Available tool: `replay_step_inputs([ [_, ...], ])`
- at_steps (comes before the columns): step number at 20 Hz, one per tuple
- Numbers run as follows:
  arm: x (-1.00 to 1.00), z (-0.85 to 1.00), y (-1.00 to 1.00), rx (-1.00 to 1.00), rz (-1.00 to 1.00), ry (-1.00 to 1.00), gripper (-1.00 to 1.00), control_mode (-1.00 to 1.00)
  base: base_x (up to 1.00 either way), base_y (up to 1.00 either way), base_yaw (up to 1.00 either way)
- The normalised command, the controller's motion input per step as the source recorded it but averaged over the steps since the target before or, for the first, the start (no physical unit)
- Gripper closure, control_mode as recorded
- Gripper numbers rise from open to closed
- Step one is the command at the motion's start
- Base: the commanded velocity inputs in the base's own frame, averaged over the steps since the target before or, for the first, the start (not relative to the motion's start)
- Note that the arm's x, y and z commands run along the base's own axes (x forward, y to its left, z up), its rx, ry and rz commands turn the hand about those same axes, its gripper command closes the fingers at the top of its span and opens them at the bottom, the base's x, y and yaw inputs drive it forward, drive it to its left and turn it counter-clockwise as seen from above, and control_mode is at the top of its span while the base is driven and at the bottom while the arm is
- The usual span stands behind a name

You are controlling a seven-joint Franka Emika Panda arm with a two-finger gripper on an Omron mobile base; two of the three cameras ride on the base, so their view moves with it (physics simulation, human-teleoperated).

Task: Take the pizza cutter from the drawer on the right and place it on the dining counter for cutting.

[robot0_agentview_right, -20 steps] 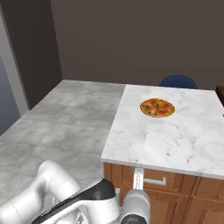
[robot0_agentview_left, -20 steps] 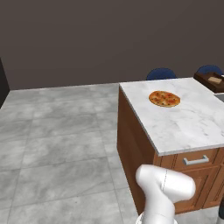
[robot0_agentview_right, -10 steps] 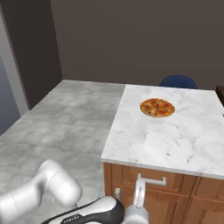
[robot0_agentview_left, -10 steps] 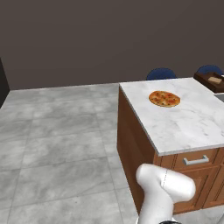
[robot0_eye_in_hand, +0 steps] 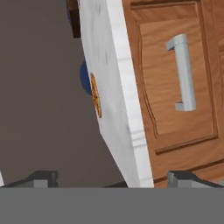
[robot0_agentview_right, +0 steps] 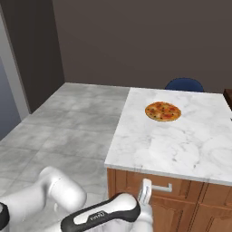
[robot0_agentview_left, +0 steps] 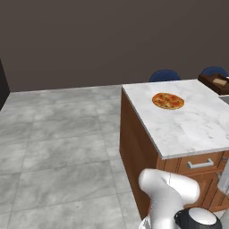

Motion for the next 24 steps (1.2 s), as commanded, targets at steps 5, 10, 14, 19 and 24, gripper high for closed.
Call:
replay_step_inputs([
  [5, 0.24, -0.28, -0.20, 0.07, 0.00, -0.04, -1.00, -1.00, 0.00, 0.00, 0.00],
  [10, 0.01, -0.43, -0.35, 0.02, 0.00, -0.04, -1.00, -1.00, 0.00, 0.00, 0.00],
  [14, 0.05, -0.47, -0.22, 0.00, 0.00, -0.08, -1.00, -1.00, 0.00, 0.00, 0.00],
  [19, 0.02, -0.24, -0.04, 0.00, 0.00, -0.05, -1.00, -1.00, 0.00, 0.00, 0.00],
  [24, 0.11, -0.18, 0.01, 0.00, 0.00, -0.03, -1.00, -1.00, 0.00, 0.00, 0.00],
])
